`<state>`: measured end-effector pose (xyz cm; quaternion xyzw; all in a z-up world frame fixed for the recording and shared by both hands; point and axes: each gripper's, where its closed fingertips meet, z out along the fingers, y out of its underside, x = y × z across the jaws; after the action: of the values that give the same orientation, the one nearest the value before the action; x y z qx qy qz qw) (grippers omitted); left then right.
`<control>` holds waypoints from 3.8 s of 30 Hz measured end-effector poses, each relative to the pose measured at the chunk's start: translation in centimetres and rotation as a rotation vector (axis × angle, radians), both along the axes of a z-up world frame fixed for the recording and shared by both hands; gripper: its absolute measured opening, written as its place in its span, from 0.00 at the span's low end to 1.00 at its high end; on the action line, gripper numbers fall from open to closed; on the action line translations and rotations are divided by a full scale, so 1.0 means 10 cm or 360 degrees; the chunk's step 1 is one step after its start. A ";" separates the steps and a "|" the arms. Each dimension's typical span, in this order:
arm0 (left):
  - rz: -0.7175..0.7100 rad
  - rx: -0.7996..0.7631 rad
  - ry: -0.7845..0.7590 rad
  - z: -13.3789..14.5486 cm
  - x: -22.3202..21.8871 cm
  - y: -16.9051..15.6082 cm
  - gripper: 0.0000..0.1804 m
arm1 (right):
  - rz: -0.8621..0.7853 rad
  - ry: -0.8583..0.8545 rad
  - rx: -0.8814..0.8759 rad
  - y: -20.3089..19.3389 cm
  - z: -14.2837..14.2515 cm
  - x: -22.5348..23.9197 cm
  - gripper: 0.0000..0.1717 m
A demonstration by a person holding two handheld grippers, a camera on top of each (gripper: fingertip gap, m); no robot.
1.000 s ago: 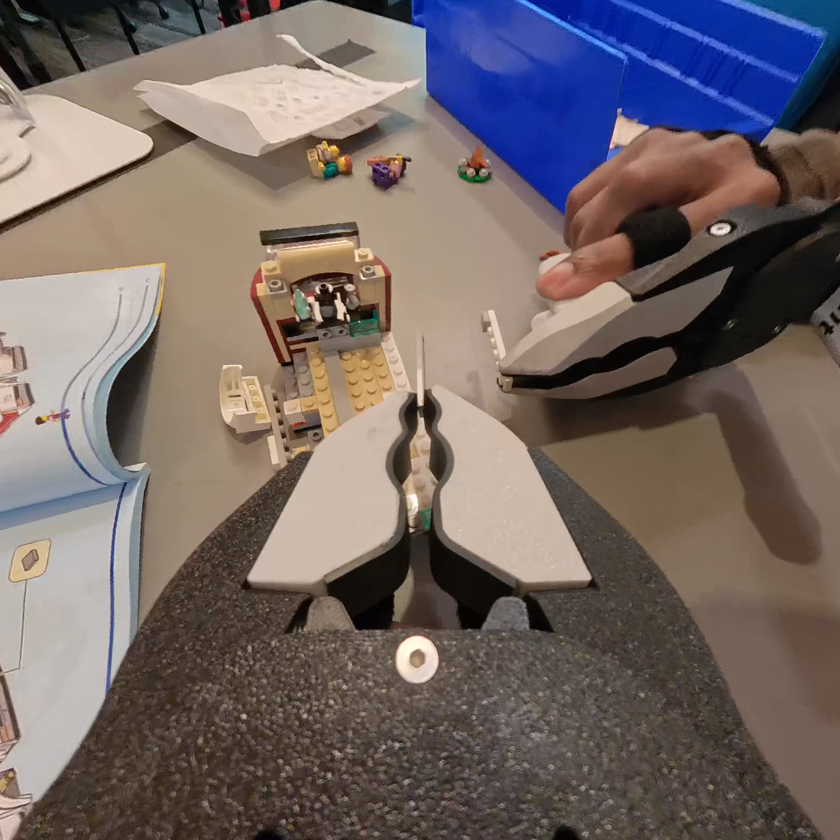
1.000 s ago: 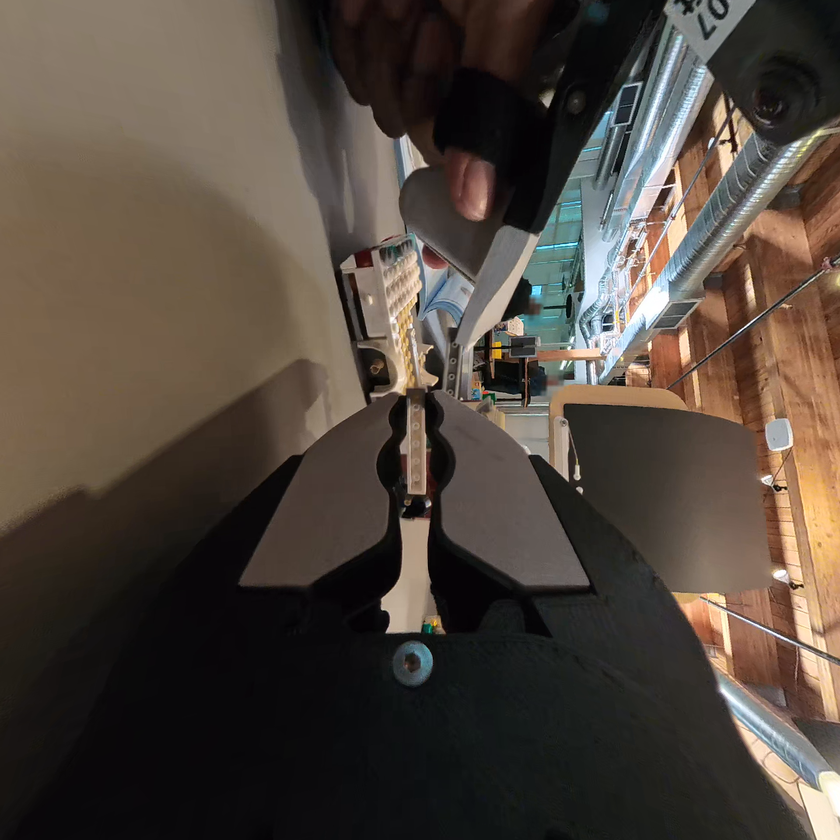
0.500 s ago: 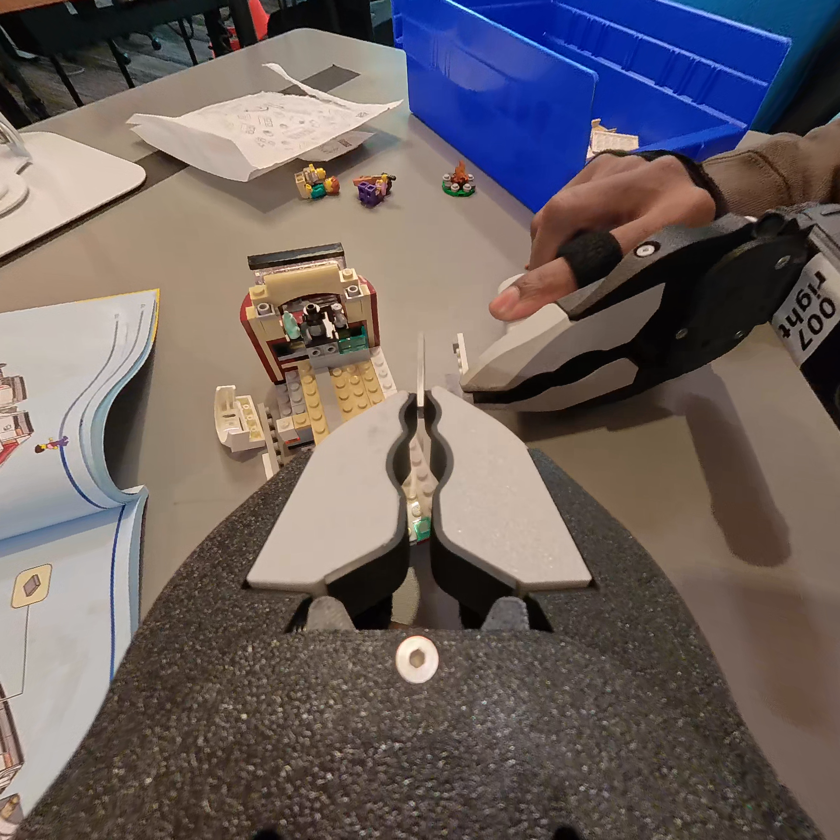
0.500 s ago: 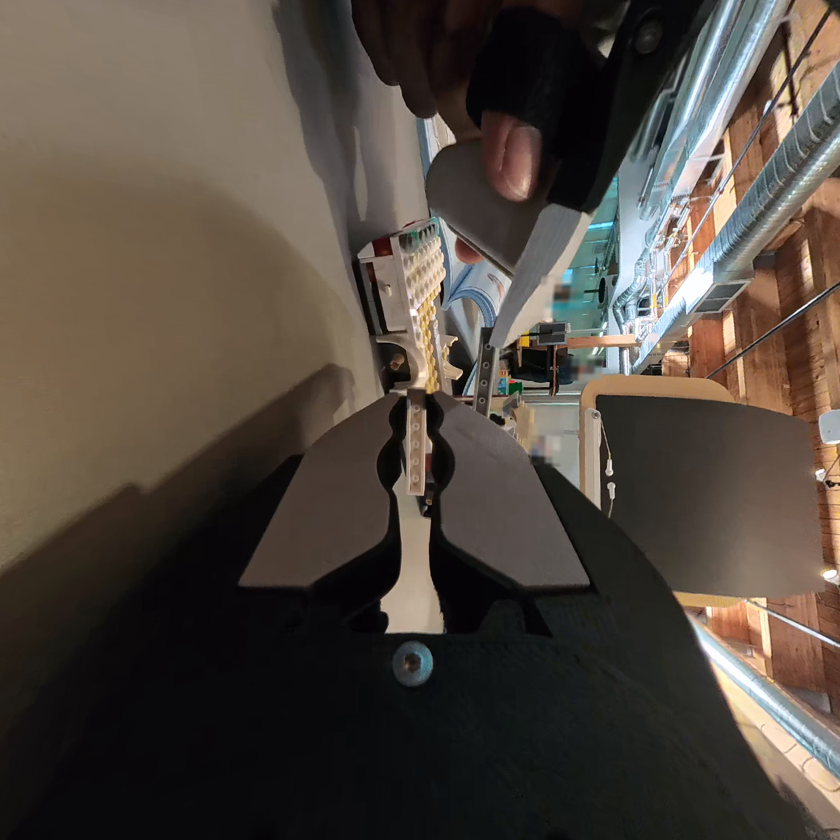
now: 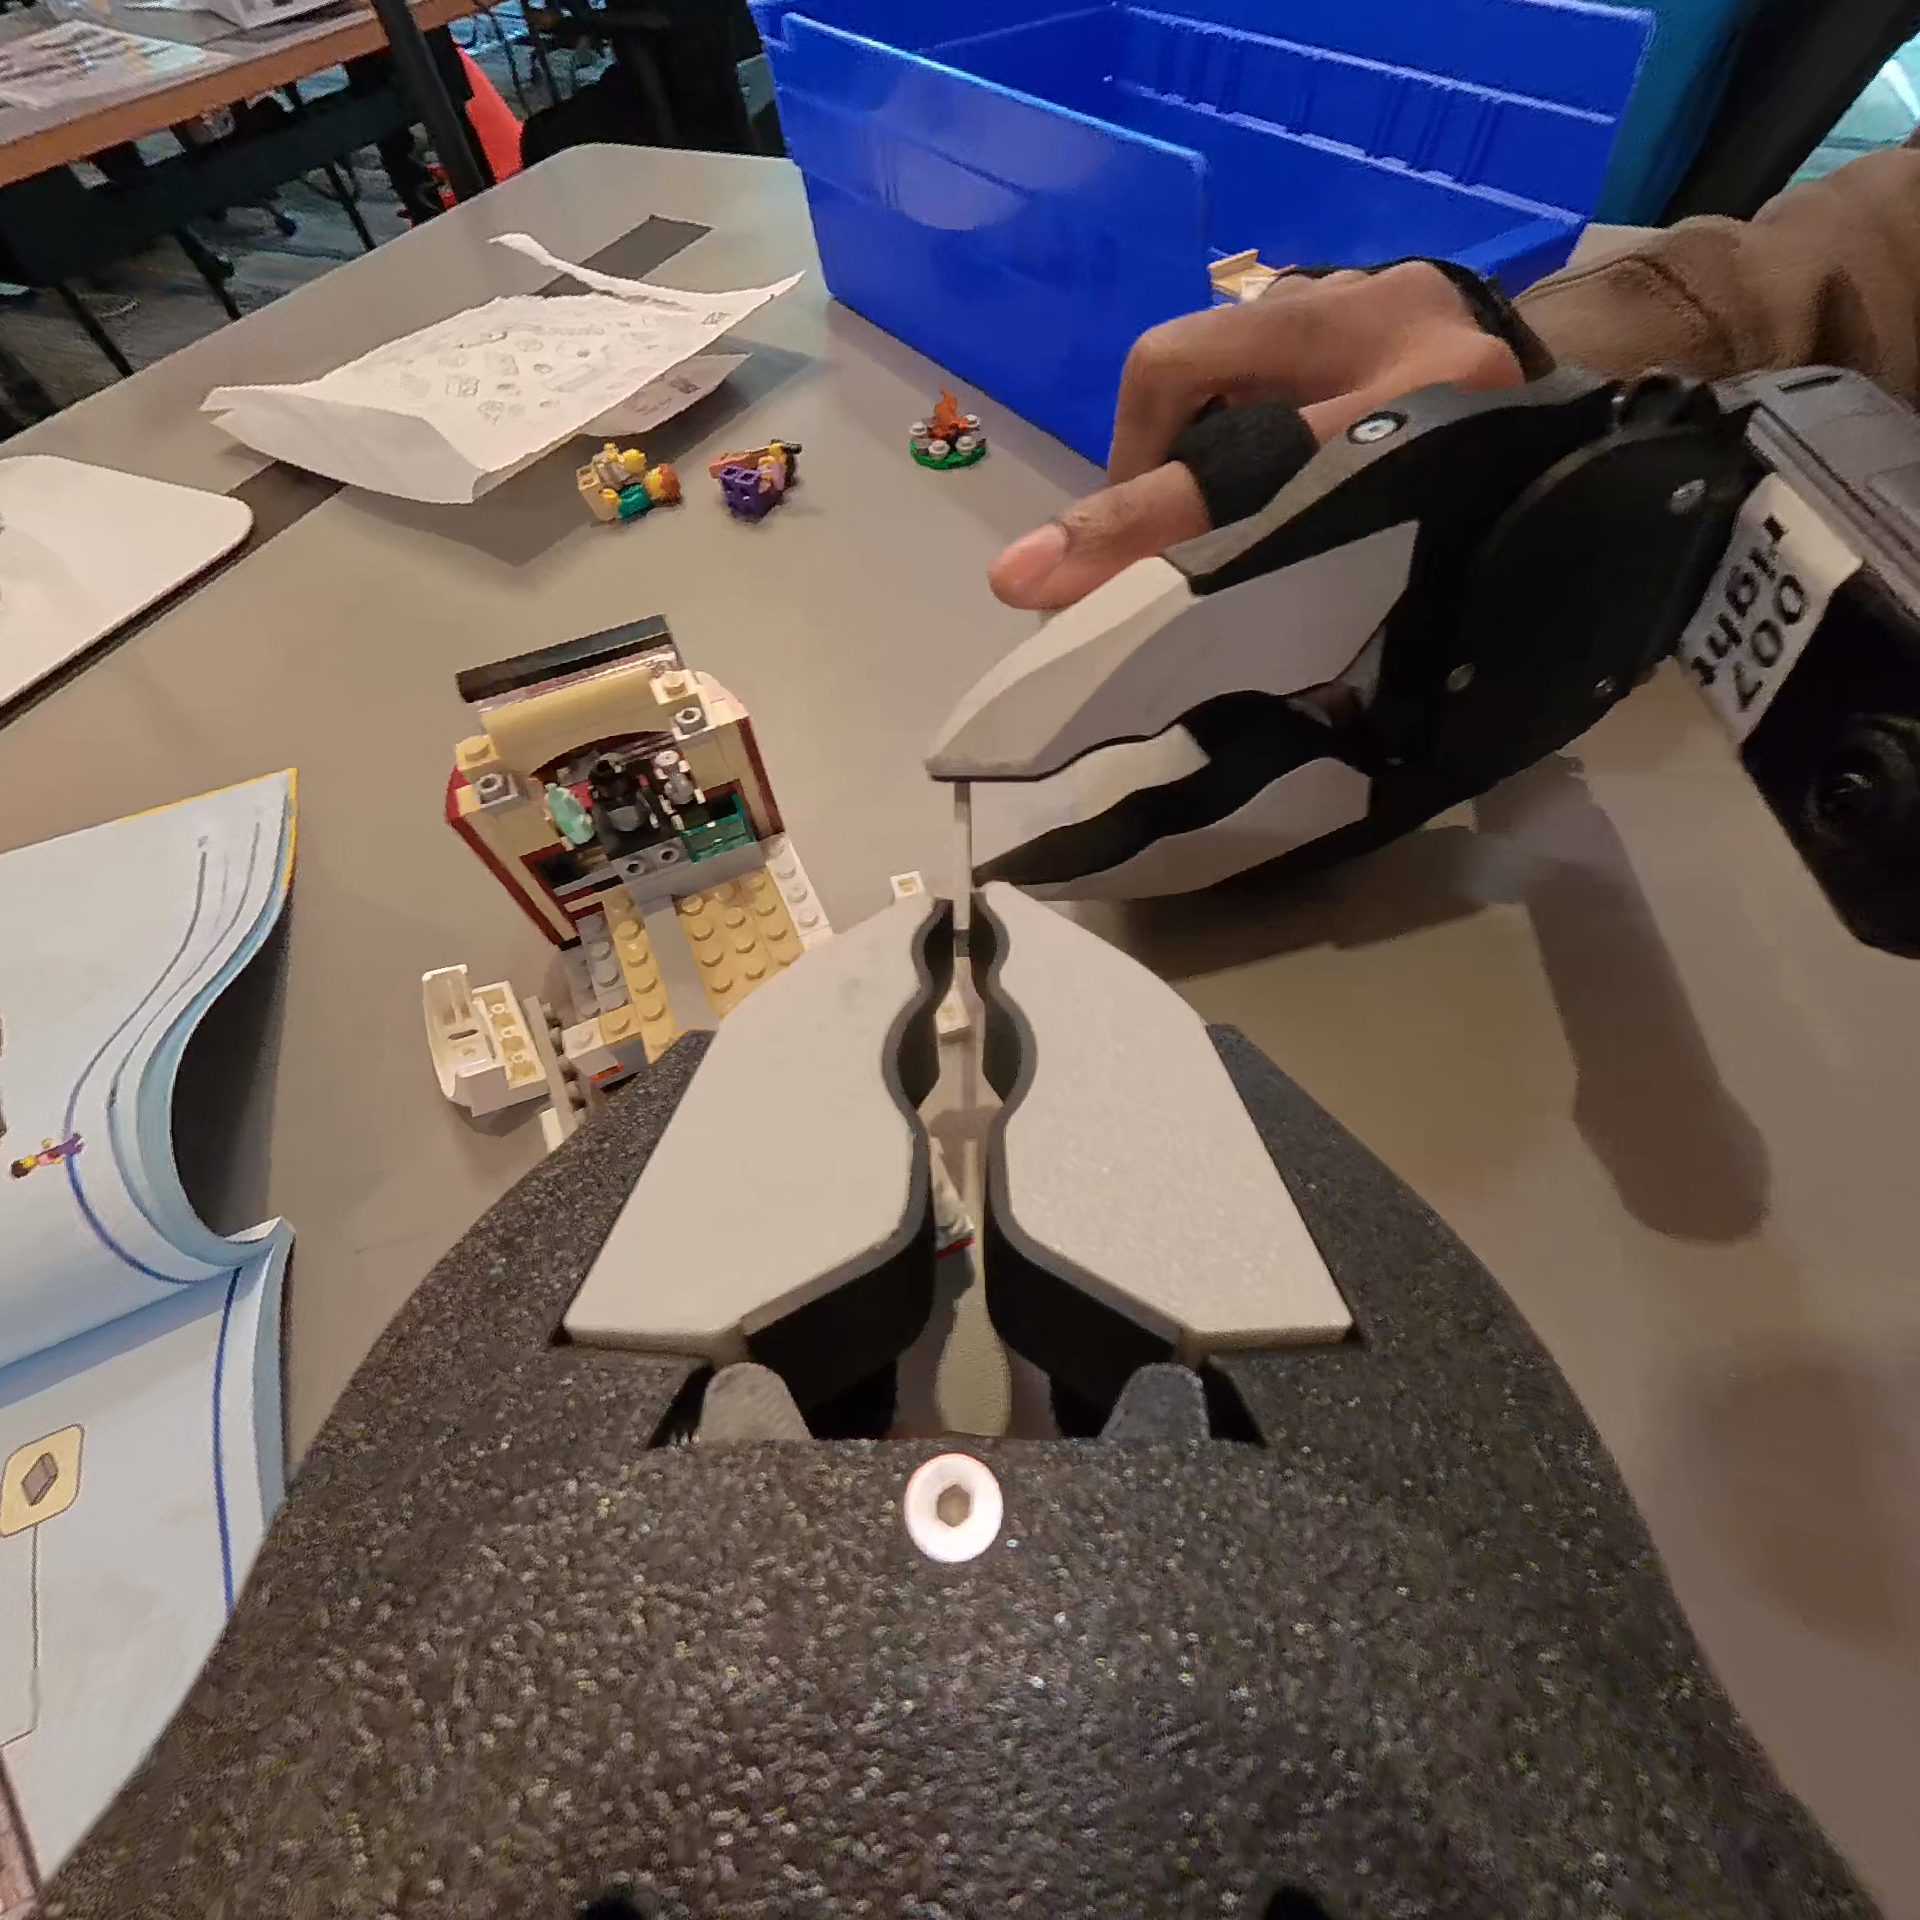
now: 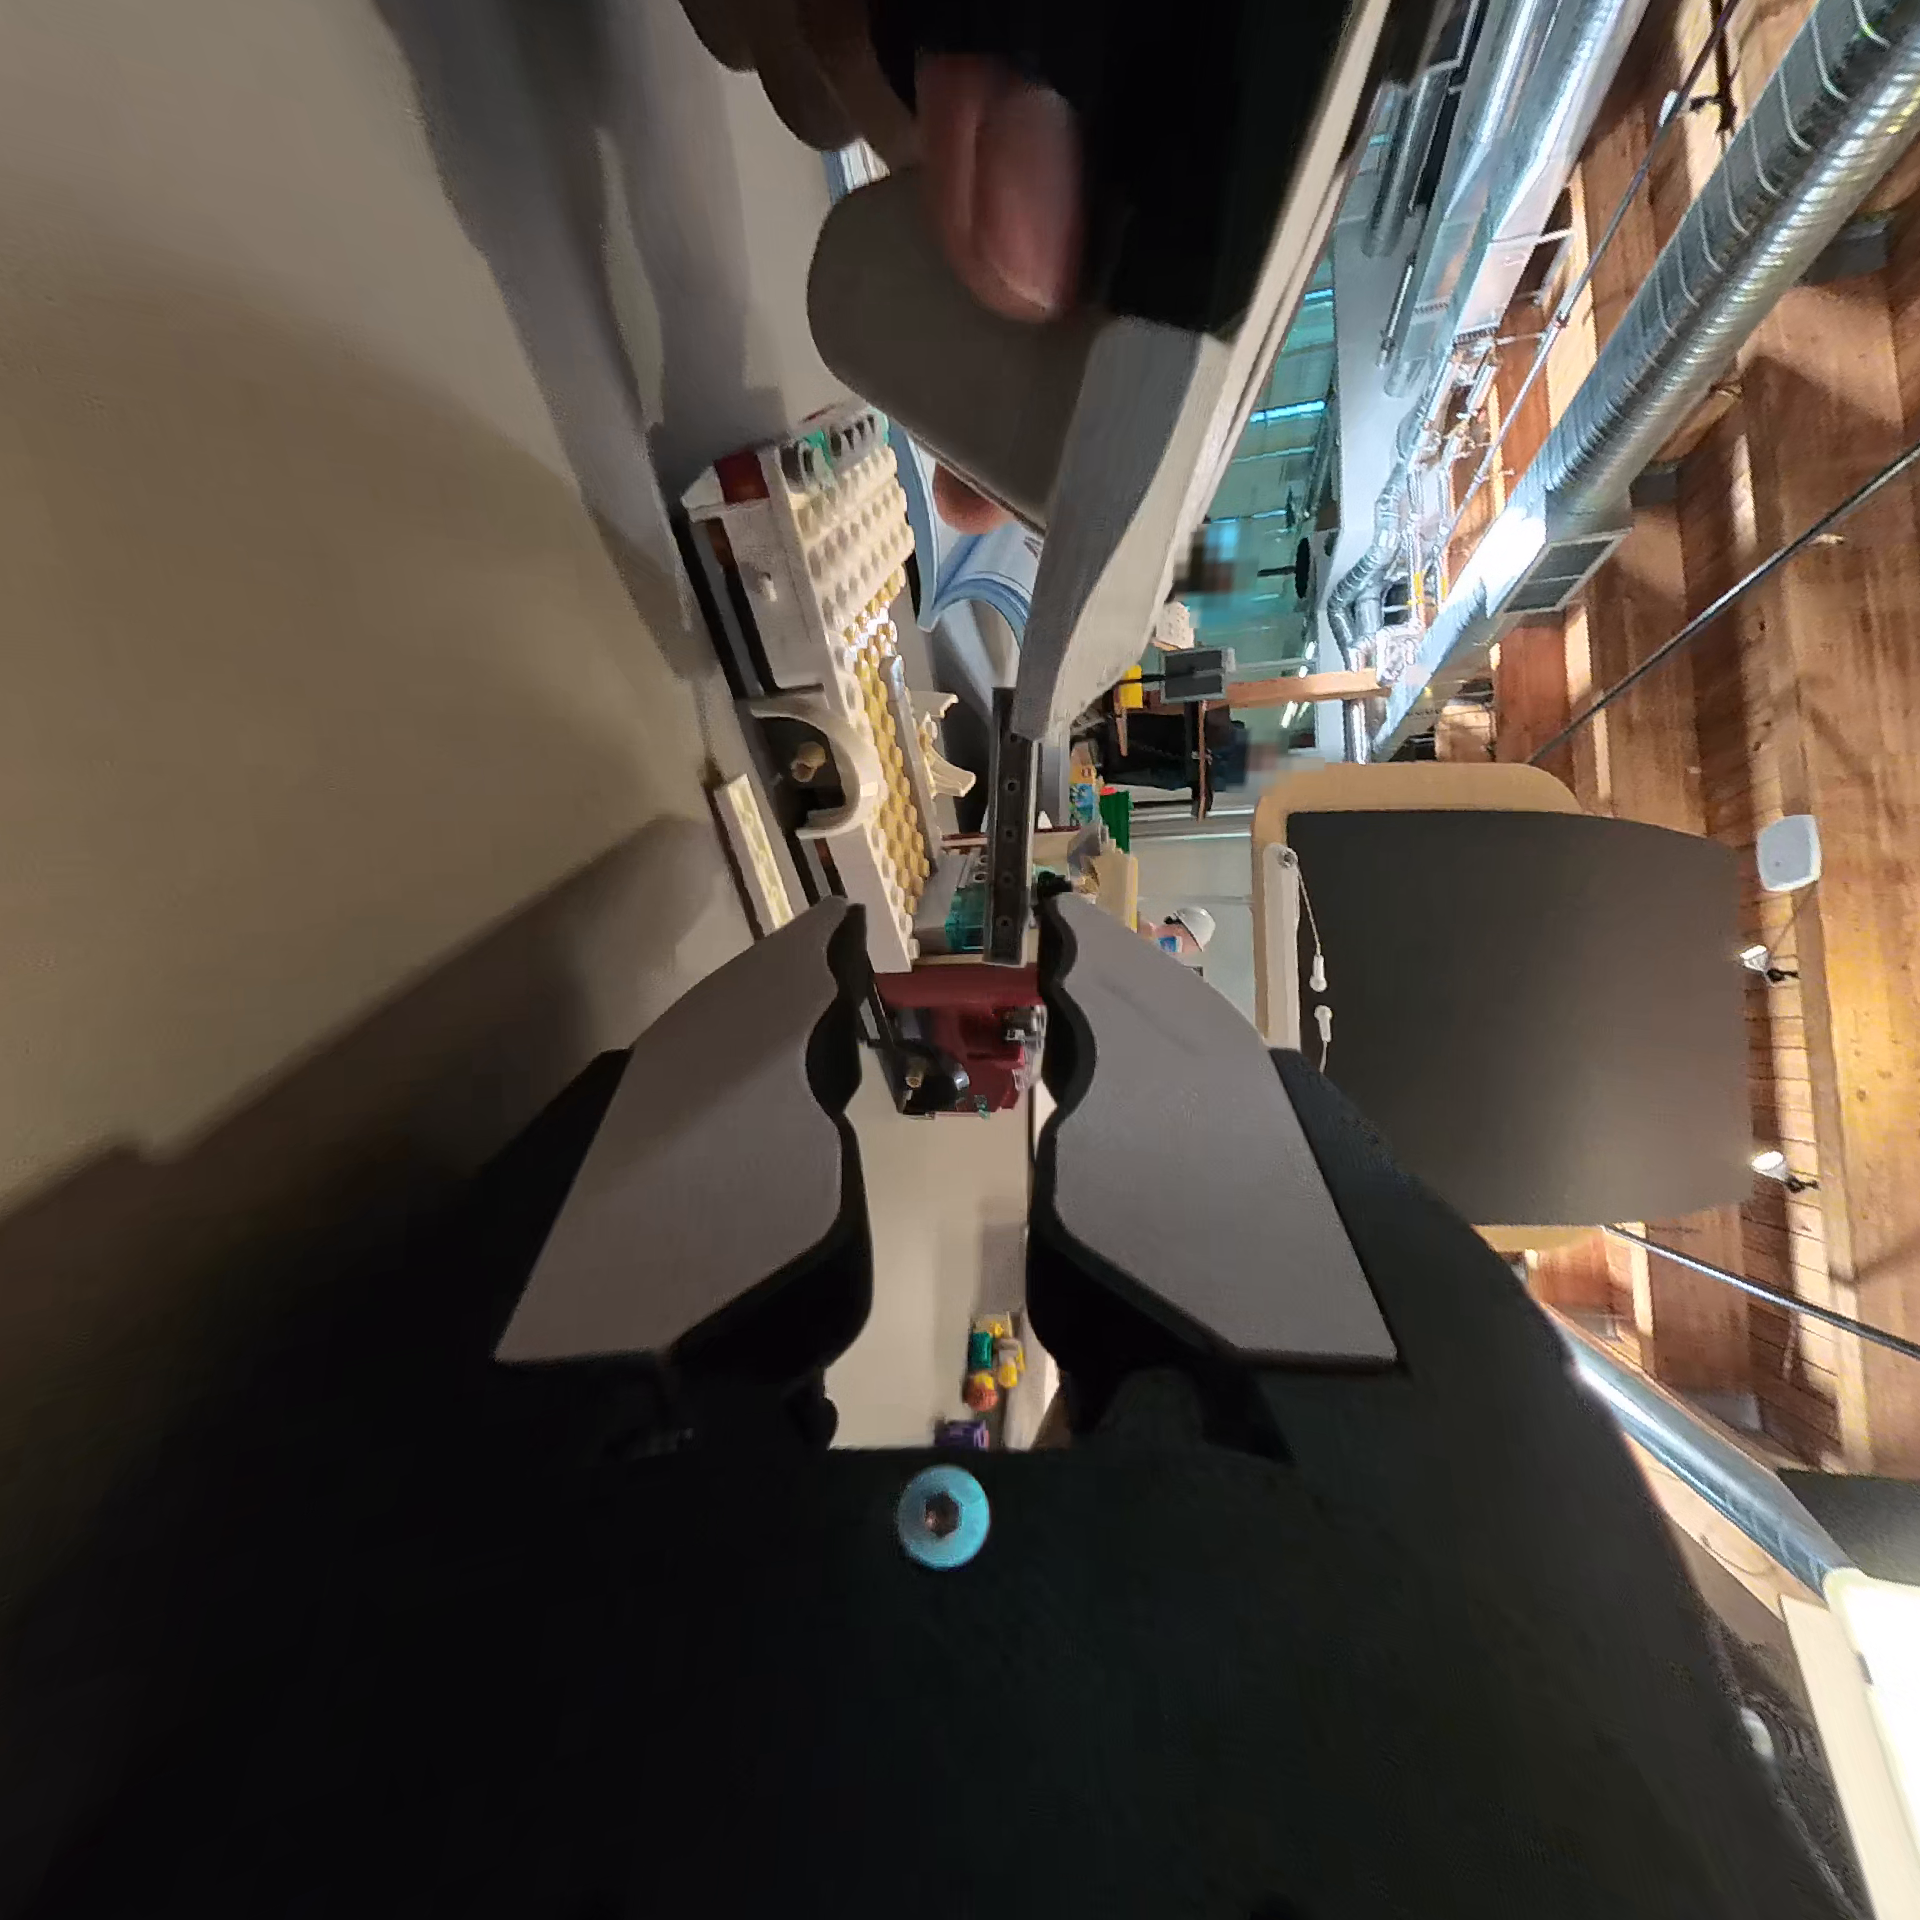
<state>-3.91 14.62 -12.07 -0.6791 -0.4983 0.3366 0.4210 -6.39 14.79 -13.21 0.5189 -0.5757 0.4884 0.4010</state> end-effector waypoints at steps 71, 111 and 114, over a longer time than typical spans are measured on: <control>-0.0018 -0.0468 -0.0126 -0.22 0.00 0.06 0.11 | -0.0001 -0.0945 0.1176 0.06 -0.22 0.07 0.05; -0.0289 0.0272 0.0282 0.29 0.06 0.28 0.04 | 0.0544 -0.2007 0.1029 0.21 0.45 0.33 0.13; -0.0320 0.0259 0.0278 0.28 0.07 0.31 0.04 | 0.0570 -0.2024 0.1038 0.23 0.47 0.33 0.07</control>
<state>-3.16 17.77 -9.22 -0.6573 -0.4148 0.3091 0.5480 -3.07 17.07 -8.51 0.3143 -0.7195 0.5569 -0.2709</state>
